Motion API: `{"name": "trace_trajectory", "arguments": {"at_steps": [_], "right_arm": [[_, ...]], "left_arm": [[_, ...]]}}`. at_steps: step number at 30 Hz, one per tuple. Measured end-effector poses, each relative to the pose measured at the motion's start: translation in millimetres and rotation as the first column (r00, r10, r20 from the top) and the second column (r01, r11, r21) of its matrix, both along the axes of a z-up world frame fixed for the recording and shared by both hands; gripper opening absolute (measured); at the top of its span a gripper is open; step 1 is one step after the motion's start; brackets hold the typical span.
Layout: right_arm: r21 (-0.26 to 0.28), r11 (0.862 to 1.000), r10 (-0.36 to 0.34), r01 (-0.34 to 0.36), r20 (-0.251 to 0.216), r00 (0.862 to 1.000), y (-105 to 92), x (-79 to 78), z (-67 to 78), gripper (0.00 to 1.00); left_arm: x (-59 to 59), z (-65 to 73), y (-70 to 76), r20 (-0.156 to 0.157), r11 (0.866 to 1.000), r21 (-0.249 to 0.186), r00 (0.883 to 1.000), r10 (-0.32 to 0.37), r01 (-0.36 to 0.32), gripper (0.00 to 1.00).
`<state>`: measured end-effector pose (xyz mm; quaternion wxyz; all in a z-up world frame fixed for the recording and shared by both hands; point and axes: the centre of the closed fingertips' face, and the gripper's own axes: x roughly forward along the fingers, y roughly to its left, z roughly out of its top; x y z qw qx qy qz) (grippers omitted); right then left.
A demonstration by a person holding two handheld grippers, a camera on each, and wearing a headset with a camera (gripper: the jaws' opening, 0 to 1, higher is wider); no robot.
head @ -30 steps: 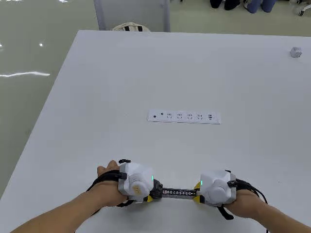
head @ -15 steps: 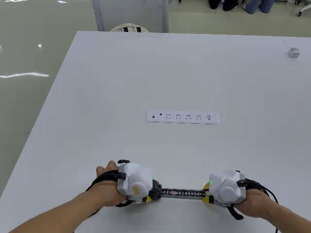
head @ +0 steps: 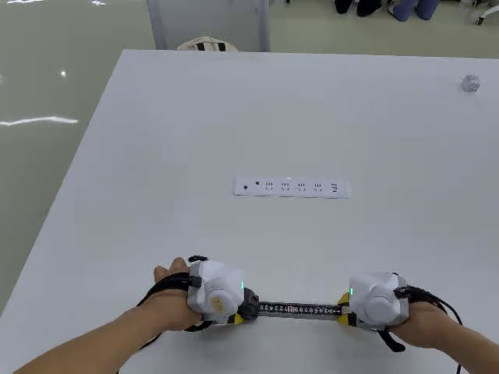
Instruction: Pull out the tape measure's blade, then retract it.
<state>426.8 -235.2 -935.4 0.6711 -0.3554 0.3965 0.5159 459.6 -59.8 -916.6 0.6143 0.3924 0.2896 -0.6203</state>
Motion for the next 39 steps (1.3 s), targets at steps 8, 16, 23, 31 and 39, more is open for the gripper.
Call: {"name": "trace_trajectory", "arguments": {"at_steps": [8,16,23,31,39], "right_arm": [[-0.012,1.0,0.004,-0.004,-0.004,1.0,-10.9,-1.7,-0.3,0.12],[-0.02,1.0,0.003,-0.003,-0.004,1.0,-20.0,-2.9,-1.4,0.12],[-0.029,1.0,0.003,-0.003,-0.001,1.0,-26.8,-3.5,-1.0,0.12],[-0.04,0.999,-0.006,0.006,0.002,1.0,-41.7,-5.1,-1.1,0.12],[-0.048,0.999,-0.014,0.014,0.006,1.0,-49.1,-6.8,0.1,0.12]], "left_arm": [[-0.6,1.5,-0.2,-0.002,1.0,0.001,1.0,0.001,-0.001,0.37],[0.0,0.0,-0.3,-0.004,1.0,0.003,1.0,0.002,-0.002,0.37],[-0.1,0.6,-0.3,-0.005,1.0,0.003,1.0,0.003,-0.003,0.37],[0.0,0.0,-0.3,-0.005,1.0,0.004,1.0,0.002,-0.001,0.37],[-0.3,0.6,-0.1,-0.005,1.0,0.005,1.0,0.001,-0.001,0.37]]}}
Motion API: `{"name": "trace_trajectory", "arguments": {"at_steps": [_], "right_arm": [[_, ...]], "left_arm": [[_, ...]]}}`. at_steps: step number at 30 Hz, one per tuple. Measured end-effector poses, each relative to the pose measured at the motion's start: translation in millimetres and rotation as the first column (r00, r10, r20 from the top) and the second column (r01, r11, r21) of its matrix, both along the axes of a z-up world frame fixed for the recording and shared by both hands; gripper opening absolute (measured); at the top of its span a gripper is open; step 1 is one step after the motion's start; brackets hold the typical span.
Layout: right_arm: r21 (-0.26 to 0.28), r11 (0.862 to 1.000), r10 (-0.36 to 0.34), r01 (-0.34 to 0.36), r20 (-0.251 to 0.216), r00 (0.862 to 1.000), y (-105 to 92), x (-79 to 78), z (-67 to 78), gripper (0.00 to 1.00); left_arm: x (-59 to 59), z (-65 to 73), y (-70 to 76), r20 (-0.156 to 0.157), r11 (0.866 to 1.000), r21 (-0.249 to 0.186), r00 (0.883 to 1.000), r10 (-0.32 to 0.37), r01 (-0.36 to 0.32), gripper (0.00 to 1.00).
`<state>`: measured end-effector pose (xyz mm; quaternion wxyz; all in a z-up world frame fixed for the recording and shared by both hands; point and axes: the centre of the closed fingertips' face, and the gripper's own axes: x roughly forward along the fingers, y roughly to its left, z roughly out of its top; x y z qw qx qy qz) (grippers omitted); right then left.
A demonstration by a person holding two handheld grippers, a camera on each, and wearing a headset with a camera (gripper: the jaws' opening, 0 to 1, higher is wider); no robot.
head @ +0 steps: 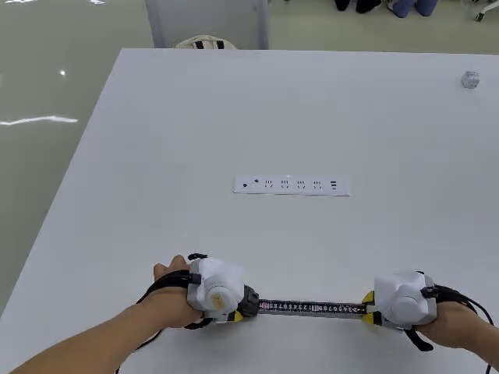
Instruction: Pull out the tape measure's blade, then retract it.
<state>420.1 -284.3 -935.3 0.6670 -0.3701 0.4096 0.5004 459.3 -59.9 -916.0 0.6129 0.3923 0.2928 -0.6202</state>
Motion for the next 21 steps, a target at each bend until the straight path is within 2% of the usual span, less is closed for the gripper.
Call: {"name": "trace_trajectory", "arguments": {"at_steps": [21], "right_arm": [[-0.008,1.0,-0.01,0.01,-0.002,1.0,-16.2,-2.8,-0.2,0.12]], "left_arm": [[0.0,0.5,-0.2,-0.004,1.0,-0.002,1.0,-0.002,0.002,0.37]]}}
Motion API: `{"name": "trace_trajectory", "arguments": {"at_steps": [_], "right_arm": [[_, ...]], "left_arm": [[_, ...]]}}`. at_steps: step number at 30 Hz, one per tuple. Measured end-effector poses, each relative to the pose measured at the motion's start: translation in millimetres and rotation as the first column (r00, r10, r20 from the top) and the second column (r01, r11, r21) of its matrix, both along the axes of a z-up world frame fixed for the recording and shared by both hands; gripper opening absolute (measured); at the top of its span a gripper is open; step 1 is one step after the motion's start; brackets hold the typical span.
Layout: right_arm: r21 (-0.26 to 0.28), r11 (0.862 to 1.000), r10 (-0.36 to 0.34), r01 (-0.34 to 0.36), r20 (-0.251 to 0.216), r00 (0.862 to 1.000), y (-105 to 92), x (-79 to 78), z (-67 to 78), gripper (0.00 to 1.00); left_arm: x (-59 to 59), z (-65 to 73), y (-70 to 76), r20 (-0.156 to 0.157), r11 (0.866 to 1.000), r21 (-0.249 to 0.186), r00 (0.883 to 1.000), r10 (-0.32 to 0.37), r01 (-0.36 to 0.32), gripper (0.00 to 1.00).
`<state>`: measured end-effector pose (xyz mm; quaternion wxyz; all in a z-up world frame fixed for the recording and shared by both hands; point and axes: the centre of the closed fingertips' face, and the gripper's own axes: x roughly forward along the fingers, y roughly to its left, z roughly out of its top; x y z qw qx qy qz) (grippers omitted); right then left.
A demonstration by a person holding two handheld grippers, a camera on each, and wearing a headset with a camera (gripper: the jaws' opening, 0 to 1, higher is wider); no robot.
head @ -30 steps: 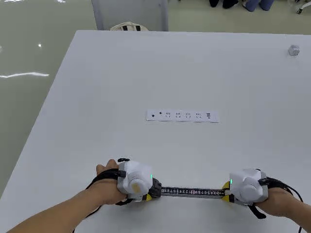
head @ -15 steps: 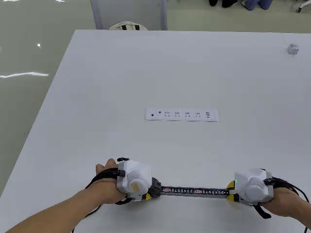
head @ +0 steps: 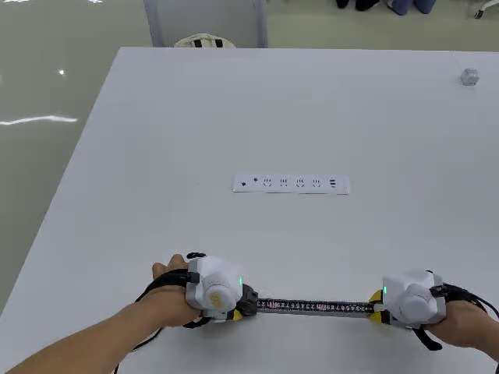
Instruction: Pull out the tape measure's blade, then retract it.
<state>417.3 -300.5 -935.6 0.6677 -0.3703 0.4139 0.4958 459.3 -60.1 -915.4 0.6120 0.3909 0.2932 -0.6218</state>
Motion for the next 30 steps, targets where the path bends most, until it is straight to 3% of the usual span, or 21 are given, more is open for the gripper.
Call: {"name": "trace_trajectory", "arguments": {"at_steps": [30], "right_arm": [[-0.043,0.999,0.012,-0.012,0.011,1.0,1.4,-0.6,0.5,0.14]], "left_arm": [[-0.2,0.6,-2.0,0.008,1.0,-0.02,1.0,0.004,-0.004,0.37]]}}
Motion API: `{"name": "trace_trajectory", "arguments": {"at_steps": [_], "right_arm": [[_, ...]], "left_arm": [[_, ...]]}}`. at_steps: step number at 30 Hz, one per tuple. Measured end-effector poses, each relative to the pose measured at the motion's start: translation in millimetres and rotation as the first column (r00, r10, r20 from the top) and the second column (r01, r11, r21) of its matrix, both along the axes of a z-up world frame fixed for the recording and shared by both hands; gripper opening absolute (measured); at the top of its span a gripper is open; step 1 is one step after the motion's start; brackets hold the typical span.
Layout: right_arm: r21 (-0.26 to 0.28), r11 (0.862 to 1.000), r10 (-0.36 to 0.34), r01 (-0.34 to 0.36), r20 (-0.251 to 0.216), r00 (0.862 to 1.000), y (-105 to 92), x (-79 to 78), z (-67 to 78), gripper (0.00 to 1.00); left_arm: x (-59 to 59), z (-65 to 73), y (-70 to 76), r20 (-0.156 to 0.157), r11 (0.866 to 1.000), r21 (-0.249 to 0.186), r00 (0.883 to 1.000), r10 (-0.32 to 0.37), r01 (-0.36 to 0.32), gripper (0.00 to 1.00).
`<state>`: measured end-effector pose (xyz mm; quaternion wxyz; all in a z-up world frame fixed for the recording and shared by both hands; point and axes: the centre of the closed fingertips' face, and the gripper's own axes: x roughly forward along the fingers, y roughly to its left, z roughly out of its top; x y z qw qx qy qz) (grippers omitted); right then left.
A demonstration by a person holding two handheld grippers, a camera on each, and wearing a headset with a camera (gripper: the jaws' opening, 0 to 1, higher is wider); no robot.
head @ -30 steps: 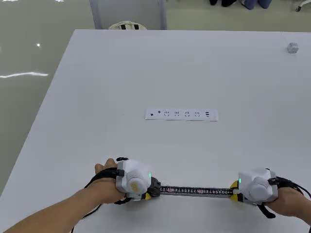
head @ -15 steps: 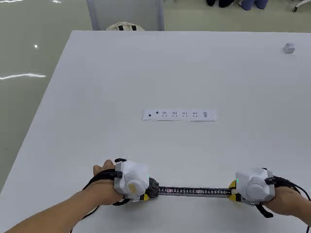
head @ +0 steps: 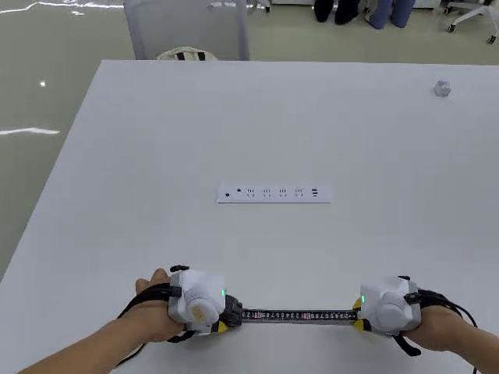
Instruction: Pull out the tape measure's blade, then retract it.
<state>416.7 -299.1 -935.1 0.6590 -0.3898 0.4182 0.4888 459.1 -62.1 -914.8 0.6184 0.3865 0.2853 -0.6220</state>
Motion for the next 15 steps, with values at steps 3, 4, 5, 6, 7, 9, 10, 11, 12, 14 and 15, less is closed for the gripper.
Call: {"name": "trace_trajectory", "arguments": {"at_steps": [3,4,5,6,7,9,10,11,12,14,15], "right_arm": [[0.003,1.0,-0.002,0.002,-0.003,1.0,-0.5,0.3,-1.0,0.15],[0.002,1.0,-0.003,0.003,-0.003,1.0,-0.5,0.2,-1.0,0.15],[-0.002,1.0,0.0,0.0,-0.002,1.0,-0.4,0.0,-0.9,0.15],[-0.005,1.0,0.008,-0.008,0.001,1.0,-0.4,0.3,-1.8,0.15],[-0.006,1.0,0.009,-0.009,0.002,1.0,-0.4,0.5,-2.3,0.15],[-0.007,1.0,0.007,-0.007,0.003,1.0,-0.3,0.7,-2.1,0.15],[-0.007,1.0,0.005,-0.005,0.003,1.0,-0.1,0.6,-1.3,0.15],[-0.006,1.0,0.002,-0.002,0.003,1.0,0.0,0.6,-0.8,0.15],[-0.006,1.0,0.001,-0.001,0.003,1.0,-0.2,0.7,-1.2,0.15],[-0.009,1.0,0.009,-0.008,0.004,1.0,-0.2,0.7,-1.2,0.15],[-0.01,1.0,0.01,-0.01,0.005,1.0,0.0,0.6,-0.7,0.15]], "left_arm": [[0.5,-1.7,0.1,0.001,1.0,-0.001,1.0,0.0,0.0,0.37],[0.4,-1.7,0.3,0.002,1.0,-0.002,1.0,-0.002,0.002,0.38],[0.0,-1.2,0.4,0.007,1.0,-0.002,1.0,-0.007,0.007,0.38],[-0.2,-0.9,0.5,0.009,1.0,-0.003,1.0,-0.008,0.008,0.38],[-0.1,-1.6,0.9,0.013,1.0,-0.004,1.0,-0.009,0.009,0.38],[0.1,-2.6,1.2,0.021,1.0,-0.006,1.0,-0.013,0.013,0.38],[0.2,-2.8,1.2,0.026,1.0,-0.006,1.0,-0.017,0.017,0.38],[0.0,-1.9,1.2,0.03,1.0,-0.006,0.999,-0.019,0.02,0.38],[0.1,-1.5,1.2,0.032,1.0,-0.006,0.999,-0.021,0.021,0.38],[-0.1,-1.6,0.9,0.035,1.0,-0.008,0.999,-0.021,0.021,0.38],[0.0,-1.7,0.9,0.037,1.0,-0.009,0.999,-0.022,0.022,0.38]]}}
